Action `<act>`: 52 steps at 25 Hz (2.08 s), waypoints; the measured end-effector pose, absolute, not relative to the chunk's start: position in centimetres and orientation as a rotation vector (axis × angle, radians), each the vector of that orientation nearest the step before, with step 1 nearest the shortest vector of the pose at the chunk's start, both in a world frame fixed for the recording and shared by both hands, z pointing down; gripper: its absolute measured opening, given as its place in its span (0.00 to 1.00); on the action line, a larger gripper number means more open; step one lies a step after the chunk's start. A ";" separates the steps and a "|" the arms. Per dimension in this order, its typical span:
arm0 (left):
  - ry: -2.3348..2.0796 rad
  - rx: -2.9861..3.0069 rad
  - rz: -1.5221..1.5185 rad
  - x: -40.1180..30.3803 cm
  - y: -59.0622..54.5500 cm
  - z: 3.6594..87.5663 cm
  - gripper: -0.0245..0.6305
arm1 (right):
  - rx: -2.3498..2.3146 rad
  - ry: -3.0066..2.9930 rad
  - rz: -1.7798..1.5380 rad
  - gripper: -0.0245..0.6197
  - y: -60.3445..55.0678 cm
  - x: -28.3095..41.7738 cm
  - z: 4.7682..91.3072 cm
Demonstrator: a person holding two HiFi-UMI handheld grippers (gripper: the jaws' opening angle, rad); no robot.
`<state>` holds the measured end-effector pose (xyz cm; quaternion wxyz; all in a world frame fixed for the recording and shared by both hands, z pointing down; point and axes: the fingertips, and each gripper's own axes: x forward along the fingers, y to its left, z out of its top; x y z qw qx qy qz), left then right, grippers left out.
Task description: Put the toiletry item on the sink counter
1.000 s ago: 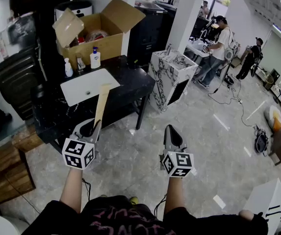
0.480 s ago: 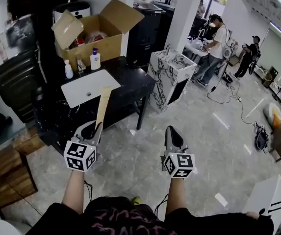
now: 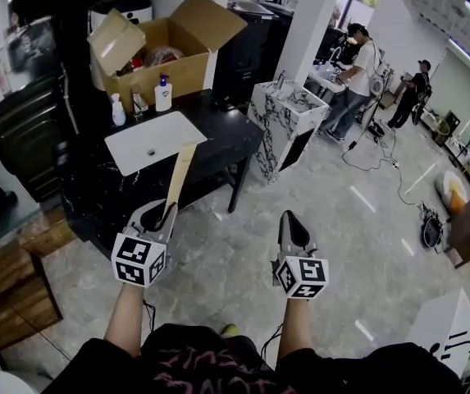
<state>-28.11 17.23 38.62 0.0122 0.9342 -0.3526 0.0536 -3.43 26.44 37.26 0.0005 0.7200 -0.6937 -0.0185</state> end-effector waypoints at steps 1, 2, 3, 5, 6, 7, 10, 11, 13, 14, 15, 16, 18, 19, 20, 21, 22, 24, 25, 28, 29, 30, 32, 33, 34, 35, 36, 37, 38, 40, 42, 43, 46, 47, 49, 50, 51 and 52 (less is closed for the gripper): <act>-1.087 2.917 0.168 -28.4 17.2 38.7 0.12 | 2.264 -2.173 -0.054 0.05 26.5 -3.9 37.5; -1.077 2.919 0.169 -28.7 17.2 38.8 0.12 | 2.265 -2.167 -0.050 0.05 26.5 -4.4 37.7; -1.070 2.920 0.170 -29.0 17.1 39.0 0.12 | 2.266 -2.160 -0.047 0.05 26.6 -4.8 38.0; -1.064 2.922 0.176 -29.4 17.1 39.3 0.12 | 2.272 -2.147 -0.041 0.05 26.7 -5.3 38.3; -1.062 2.924 0.181 -29.6 17.0 39.4 0.12 | 2.277 -2.141 -0.037 0.05 26.7 -5.4 38.4; -1.058 2.926 0.185 -29.6 17.1 39.6 0.12 | 2.281 -2.135 -0.034 0.05 26.8 -5.4 38.5; -1.048 2.931 0.196 -29.6 16.8 39.8 0.12 | 2.293 -2.125 -0.029 0.05 26.6 -5.4 38.6; -1.047 2.932 0.197 -29.6 16.6 39.9 0.12 | 2.295 -2.124 -0.029 0.05 26.4 -5.4 38.7; -1.044 2.932 0.195 -29.4 16.1 39.9 0.12 | 2.299 -2.120 -0.033 0.05 25.9 -5.2 38.7; -1.044 2.933 0.193 -29.2 15.8 39.9 0.11 | 2.299 -2.120 -0.035 0.05 25.5 -5.1 38.8; -1.046 2.933 0.190 -29.1 15.5 39.9 0.12 | 2.297 -2.121 -0.036 0.05 25.1 -5.0 38.8; -1.049 2.933 0.188 -29.0 15.1 39.8 0.12 | 2.295 -2.123 -0.037 0.05 24.7 -4.8 38.9; -1.056 2.934 0.191 -28.6 14.3 39.8 0.11 | 2.293 -2.123 -0.036 0.05 23.8 -4.3 39.0; -1.059 2.934 0.195 -28.4 13.9 39.9 0.12 | 2.295 -2.123 -0.033 0.05 23.3 -3.9 39.0; -1.060 2.933 0.200 -28.0 13.5 39.9 0.12 | 2.296 -2.123 -0.029 0.05 22.9 -3.5 39.1; -1.060 2.933 0.204 -27.7 13.2 40.0 0.12 | 2.296 -2.123 -0.025 0.05 22.5 -3.2 39.3; -1.061 2.932 0.208 -27.3 12.8 40.0 0.12 | 2.294 -2.124 -0.021 0.05 22.1 -2.8 39.4; -1.069 2.932 0.214 -26.6 11.8 40.1 0.11 | 2.290 -2.131 -0.016 0.05 21.1 -2.1 39.5; -1.072 2.933 0.218 -26.2 11.3 40.1 0.12 | 2.290 -2.135 -0.014 0.05 20.6 -1.7 39.6; -1.068 2.934 0.233 -24.7 9.9 40.5 0.12 | 2.297 -2.134 -0.008 0.05 19.2 -0.1 39.9; -1.067 2.932 0.239 -24.2 9.4 40.7 0.12 | 2.298 -2.135 -0.007 0.05 18.6 0.4 40.0; -1.067 2.930 0.245 -23.7 8.8 40.9 0.12 | 2.297 -2.136 -0.006 0.05 18.0 0.9 40.1; -1.067 2.925 0.256 -22.9 7.5 41.3 0.12 | 2.294 -2.139 -0.002 0.05 16.6 1.8 40.4; -1.069 2.924 0.261 -22.5 6.8 41.4 0.12 | 2.295 -2.139 0.001 0.05 16.0 2.2 40.6; -1.070 2.923 0.265 -22.0 6.1 41.6 0.12 | 2.297 -2.138 0.004 0.05 15.3 2.7 40.7; -1.072 2.922 0.269 -21.6 5.4 41.7 0.12 | 2.299 -2.138 0.008 0.05 14.7 3.2 40.9; -1.074 2.920 0.273 -21.1 4.7 41.8 0.12 | 2.302 -2.138 0.012 0.05 14.0 3.7 40.9; -1.076 2.917 0.276 -20.7 4.0 41.8 0.12 | 2.303 -2.139 0.016 0.05 13.4 4.3 41.0; -1.078 2.914 0.280 -20.2 3.3 41.9 0.12 | 2.303 -2.140 0.019 0.05 12.7 4.8 41.0; -1.084 2.907 0.287 -19.3 1.8 42.2 0.12 | 2.303 -2.145 0.023 0.05 11.2 5.8 41.2; -1.094 2.900 0.296 -18.5 0.4 42.6 0.12 | 2.301 -2.152 0.031 0.05 9.7 6.7 41.6; -1.101 2.896 0.301 -18.1 -0.4 42.8 0.12 | 2.299 -2.156 0.035 0.05 8.9 7.2 41.8; -1.122 2.879 0.314 -16.8 -2.5 42.8 0.12 | 2.285 -2.169 0.048 0.05 6.6 8.7 41.9; -1.130 2.874 0.318 -16.3 -3.1 42.8 0.12 | 2.279 -2.175 0.053 0.05 5.8 9.3 42.0; -1.148 2.865 0.324 -15.2 -4.4 42.7 0.12 | 2.265 -2.190 0.062 0.05 4.2 10.4 42.1; -1.157 2.859 0.327 -14.6 -5.1 42.7 0.12 | 2.256 -2.199 0.066 0.05 3.4 11.0 42.1; -1.166 2.853 0.329 -14.0 -5.7 42.6 0.12 | 2.248 -2.207 0.070 0.05 2.6 11.6 42.1; -1.175 2.846 0.331 -13.4 -6.4 42.6 0.12 | 2.241 -2.215 0.074 0.05 1.8 12.2 42.1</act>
